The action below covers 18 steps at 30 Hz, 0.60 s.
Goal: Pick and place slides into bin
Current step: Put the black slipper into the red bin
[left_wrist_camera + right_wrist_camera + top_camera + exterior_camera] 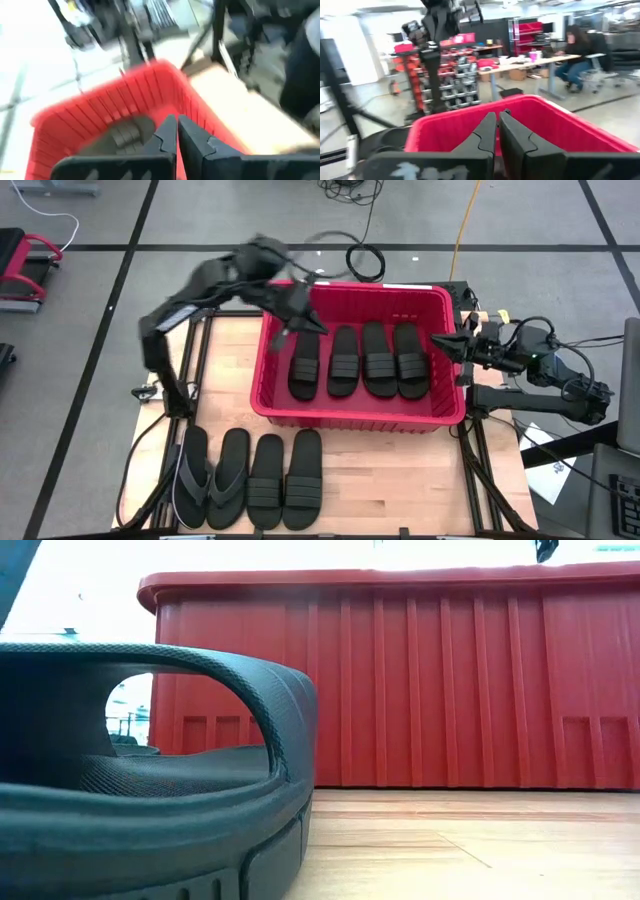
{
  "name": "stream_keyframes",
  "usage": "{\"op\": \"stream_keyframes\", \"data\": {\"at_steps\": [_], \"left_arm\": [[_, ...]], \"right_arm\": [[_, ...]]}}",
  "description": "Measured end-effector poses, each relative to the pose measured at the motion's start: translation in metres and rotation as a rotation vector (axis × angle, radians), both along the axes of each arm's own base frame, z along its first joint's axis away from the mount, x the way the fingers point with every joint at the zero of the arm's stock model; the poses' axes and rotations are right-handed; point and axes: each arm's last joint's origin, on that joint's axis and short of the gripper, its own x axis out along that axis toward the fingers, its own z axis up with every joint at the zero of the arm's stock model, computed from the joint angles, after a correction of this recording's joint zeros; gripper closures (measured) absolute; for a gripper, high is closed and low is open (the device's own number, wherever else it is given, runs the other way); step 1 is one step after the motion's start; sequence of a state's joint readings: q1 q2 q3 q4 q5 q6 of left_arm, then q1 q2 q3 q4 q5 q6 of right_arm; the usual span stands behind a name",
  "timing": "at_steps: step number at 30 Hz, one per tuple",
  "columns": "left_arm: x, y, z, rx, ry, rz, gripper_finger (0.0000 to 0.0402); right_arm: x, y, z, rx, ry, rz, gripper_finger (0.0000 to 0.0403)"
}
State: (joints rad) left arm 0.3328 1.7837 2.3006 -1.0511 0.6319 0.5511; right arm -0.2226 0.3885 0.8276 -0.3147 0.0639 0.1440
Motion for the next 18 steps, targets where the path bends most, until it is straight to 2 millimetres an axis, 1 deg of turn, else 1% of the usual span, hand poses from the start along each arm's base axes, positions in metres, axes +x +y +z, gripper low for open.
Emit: {"op": "stream_keyframes", "data": {"at_steps": [2,3,5,6,8,10,12,15,16,18], "left_arm": [[-0.016,-0.017,0.014,-0.030,-0.034,0.021,0.0398],[-0.023,-0.026,0.019,-0.048,-0.040,0.026,0.0399],[-0.030,-0.043,0.021,-0.069,-0.054,0.071,0.0401],[-0.032,-0.051,0.017,-0.074,-0.057,0.090,0.0401],[-0.032,-0.064,0.003,-0.095,-0.088,0.106,0.0401],[-0.030,-0.072,-0.017,-0.150,-0.175,0.133,0.0401],[-0.026,-0.076,-0.036,-0.232,-0.347,0.155,0.0401],[-0.027,-0.082,-0.069,-0.355,-0.618,0.162,0.0402],[-0.030,-0.085,-0.081,-0.393,-0.673,0.172,0.0402],[-0.035,-0.090,-0.103,-0.450,-0.715,0.217,0.0402]], "right_arm": [[0.000,0.002,0.000,-0.001,-0.004,0.055,0.0397],[0.001,0.003,0.000,0.002,-0.003,0.091,0.0400],[0.001,0.004,-0.001,0.022,0.010,0.132,0.0401],[0.000,0.005,-0.003,0.025,0.021,0.136,0.0402],[-0.002,0.005,-0.005,0.020,0.017,0.138,0.0402],[-0.006,0.006,-0.007,0.007,-0.025,0.135,0.0402],[-0.009,0.007,-0.012,-0.004,-0.058,0.132,0.0402],[-0.012,0.007,-0.023,-0.003,-0.072,0.117,0.0403],[-0.013,0.007,-0.025,-0.003,-0.074,0.117,0.0403],[-0.015,0.008,-0.028,0.005,-0.083,0.120,0.0403]]}}
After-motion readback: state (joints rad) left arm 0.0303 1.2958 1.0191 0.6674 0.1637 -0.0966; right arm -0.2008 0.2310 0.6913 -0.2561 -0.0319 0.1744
